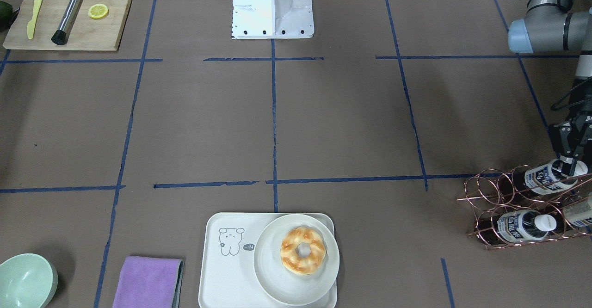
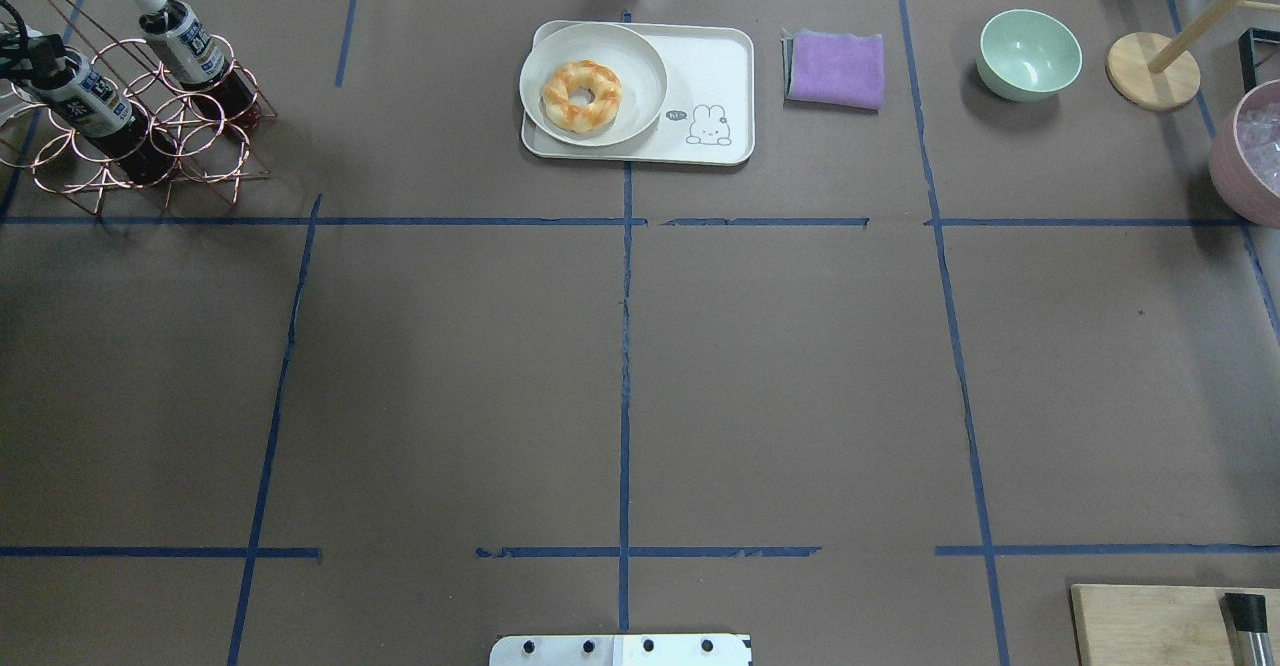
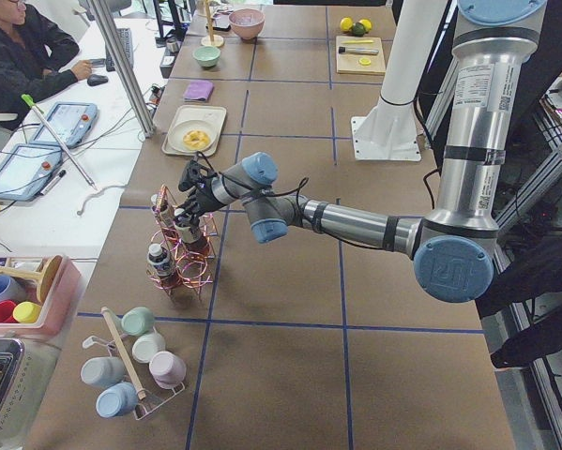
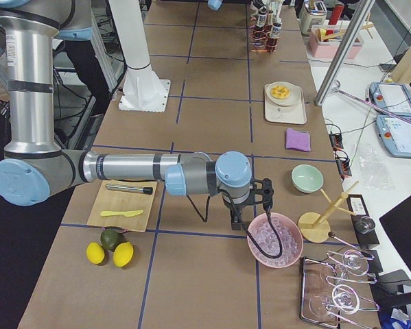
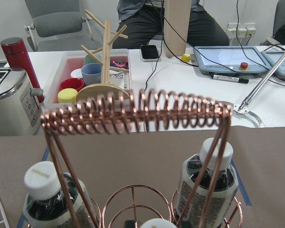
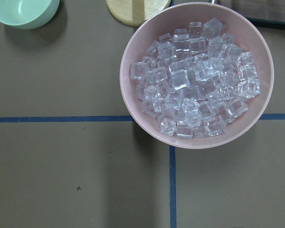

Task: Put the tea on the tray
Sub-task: 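Reach the left gripper down into the copper rack onto a tea bottle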

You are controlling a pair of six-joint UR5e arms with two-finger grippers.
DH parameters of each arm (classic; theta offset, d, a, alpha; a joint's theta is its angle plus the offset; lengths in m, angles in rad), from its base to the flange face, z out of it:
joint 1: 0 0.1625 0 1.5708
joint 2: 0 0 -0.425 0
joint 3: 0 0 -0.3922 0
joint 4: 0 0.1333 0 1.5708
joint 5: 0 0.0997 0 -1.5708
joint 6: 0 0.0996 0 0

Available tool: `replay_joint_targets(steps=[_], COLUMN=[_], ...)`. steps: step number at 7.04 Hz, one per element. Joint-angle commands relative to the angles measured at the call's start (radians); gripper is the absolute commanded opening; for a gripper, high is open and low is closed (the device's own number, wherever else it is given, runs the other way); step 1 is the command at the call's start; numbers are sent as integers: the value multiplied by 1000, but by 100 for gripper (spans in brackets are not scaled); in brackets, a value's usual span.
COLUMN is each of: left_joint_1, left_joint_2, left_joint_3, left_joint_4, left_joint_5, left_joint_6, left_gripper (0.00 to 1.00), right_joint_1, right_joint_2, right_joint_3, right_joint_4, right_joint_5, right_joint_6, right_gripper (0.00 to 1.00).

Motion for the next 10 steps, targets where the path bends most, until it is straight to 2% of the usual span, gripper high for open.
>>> replay_joint_targets(steps=[1,4,6,8,10], left_joint_1=[-36,-64,-148,-190,-201], left_joint_2=[1,-1,2,33,62], left_joint_3=[0,-6,-85,-209,-429], left_joint_4=[2,5,91,195,411], left_joint_5=[-1,-13,-140,-205,-226], left_joint_6=[57,74,74,74,74], left_gripper=[0,0,0,0,0], right_joint_1=[0,0,0,0,0], right_joint_2=[-1,-2,-2,-1,1], right_joint_3=[1,1,-1,-2,-2], right_joint_4=[0,-2,-2,-2,-2], right_joint_5=[1,3,1,0,1], right_joint_6=[0,0,0,0,0], right_gripper=[100,100,100,100,100])
